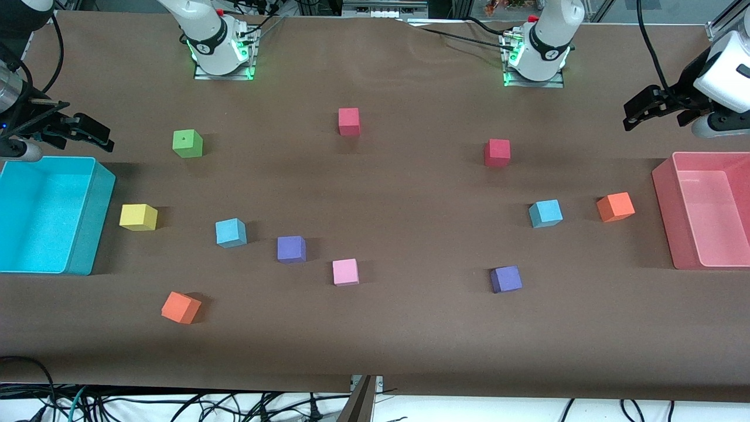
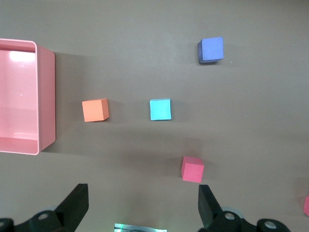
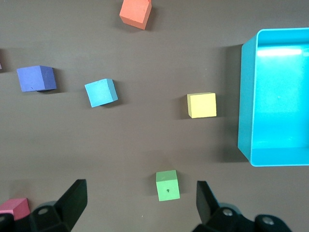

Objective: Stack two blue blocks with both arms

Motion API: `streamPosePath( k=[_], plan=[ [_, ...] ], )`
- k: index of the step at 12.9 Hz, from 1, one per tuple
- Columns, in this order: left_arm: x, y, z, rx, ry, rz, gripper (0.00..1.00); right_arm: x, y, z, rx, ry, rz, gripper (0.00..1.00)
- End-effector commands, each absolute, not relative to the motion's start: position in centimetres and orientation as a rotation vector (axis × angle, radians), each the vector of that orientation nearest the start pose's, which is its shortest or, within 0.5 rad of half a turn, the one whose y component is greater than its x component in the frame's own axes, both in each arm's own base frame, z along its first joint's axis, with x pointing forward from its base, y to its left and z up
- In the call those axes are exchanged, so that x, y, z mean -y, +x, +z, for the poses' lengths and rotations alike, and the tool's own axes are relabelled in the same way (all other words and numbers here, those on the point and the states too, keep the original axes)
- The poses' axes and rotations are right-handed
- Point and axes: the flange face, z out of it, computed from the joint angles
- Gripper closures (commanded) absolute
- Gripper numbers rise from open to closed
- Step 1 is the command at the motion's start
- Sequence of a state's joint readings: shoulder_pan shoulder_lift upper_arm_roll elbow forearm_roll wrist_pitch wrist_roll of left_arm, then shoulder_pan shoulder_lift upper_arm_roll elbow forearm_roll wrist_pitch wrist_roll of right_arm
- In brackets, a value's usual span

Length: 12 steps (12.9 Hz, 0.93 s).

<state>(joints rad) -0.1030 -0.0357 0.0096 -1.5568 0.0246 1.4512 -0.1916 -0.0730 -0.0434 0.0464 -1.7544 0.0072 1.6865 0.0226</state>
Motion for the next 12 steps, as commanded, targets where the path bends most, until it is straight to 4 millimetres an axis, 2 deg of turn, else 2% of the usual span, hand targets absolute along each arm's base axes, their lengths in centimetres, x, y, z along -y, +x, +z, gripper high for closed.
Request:
streamPosePath(
  k=[1, 8, 12],
  plan=[
    [4.9, 52.4, 65.3, 0.121, -3.089, 0.112, 0.0, 1.0, 53.9, 57.8, -0.057, -3.149, 0.01, 0.0],
    [5.2, 52.7, 65.6, 0.117, -3.101, 0.112, 0.0, 0.9, 54.0, 57.5, -0.051, -3.146, 0.024, 0.0],
    [4.7, 53.3, 64.9, 0.149, -3.172, 0.145, 0.0, 0.8, 53.8, 57.5, -0.051, -3.146, 0.027, 0.0]
  ],
)
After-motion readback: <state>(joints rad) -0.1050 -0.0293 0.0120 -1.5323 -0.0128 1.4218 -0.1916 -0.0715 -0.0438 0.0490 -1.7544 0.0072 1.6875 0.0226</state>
